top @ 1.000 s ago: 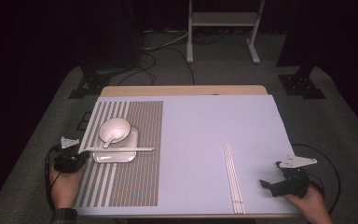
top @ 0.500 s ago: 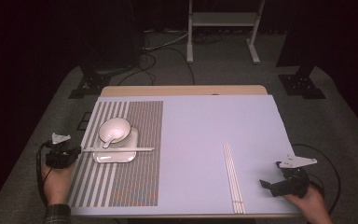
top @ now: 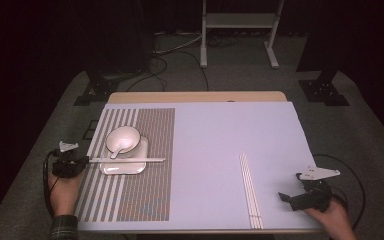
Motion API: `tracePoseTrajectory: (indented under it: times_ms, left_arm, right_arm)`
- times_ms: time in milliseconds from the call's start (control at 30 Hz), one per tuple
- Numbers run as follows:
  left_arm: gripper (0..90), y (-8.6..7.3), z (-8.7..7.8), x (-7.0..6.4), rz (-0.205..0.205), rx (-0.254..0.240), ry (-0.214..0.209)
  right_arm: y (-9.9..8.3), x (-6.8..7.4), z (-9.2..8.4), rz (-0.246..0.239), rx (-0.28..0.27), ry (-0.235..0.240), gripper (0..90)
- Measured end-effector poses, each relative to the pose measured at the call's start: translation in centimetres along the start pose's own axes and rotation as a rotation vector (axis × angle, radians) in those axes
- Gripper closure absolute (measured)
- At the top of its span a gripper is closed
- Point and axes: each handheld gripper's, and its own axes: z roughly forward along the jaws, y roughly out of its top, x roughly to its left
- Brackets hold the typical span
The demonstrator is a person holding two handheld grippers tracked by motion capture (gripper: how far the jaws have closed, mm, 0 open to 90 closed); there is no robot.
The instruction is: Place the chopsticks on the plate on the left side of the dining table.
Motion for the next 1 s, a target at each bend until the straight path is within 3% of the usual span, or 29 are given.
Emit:
tracePoseTrajectory:
  times_ms: [733,1000]
  left_arm:
    - [89.8,0.2,0.1,-0.5,0.013,0.002,-0.009]
    - [89.7,-0.2,-1.2,-0.1,-0.001,-0.010,-0.005]
  right_arm:
    - [0.0,0.0,0.0,0.001,0.000,0.000,0.0]
    - [0.0,0.0,0.0,0.000,0.000,0.000,0.0]
